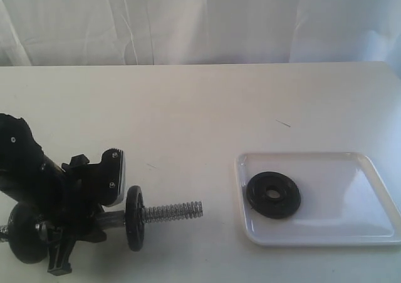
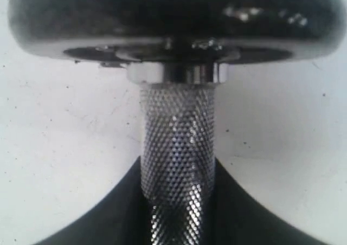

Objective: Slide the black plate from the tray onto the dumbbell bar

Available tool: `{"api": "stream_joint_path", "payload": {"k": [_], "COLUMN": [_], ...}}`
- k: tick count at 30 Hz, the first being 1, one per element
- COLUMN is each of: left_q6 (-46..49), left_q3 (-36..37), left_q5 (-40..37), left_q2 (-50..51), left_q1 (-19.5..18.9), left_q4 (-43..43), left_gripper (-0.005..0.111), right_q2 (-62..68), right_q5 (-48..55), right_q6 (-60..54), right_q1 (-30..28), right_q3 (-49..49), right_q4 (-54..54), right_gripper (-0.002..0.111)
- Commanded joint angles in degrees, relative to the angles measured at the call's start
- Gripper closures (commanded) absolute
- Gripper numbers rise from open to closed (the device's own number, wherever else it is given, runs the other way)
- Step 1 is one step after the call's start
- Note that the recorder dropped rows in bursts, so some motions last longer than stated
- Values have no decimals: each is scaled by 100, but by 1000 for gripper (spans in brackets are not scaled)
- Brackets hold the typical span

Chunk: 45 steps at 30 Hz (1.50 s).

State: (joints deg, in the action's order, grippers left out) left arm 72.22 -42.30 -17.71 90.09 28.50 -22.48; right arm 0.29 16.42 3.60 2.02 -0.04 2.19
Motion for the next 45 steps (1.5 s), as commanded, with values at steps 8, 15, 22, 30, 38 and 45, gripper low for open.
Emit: {"api": "stream_joint_path", "payload": {"k": [8,15,22,30,38,45], "left_q6": [-28,-28,-28,-28,-28,-28], "left_q3": [-121,-121,-121,-121,-121,-121], "left_q5": [18,18,18,31,31,31], "left_q2": [-675,-675,-675,-675,-675,-675], "left_q1": [32,32,32,32,32,32], "left_q4": [-338,-338,-338,-338,-338,-338], "left_gripper": [107,107,107,107,107,107], "right_q2": [-29,-29,-29,-29,-29,-29], "right_q5": [-59,-59,-59,-59,-128,-1515], "right_q6": [12,12,12,12,-117,-49], "right_q1": [22,22,22,22,22,22], "right_q3": [4,4,4,4,4,4], "right_q4": [-32,-32,-31,-31,-75,-75], "right_gripper": [108,108,108,108,108,108]}}
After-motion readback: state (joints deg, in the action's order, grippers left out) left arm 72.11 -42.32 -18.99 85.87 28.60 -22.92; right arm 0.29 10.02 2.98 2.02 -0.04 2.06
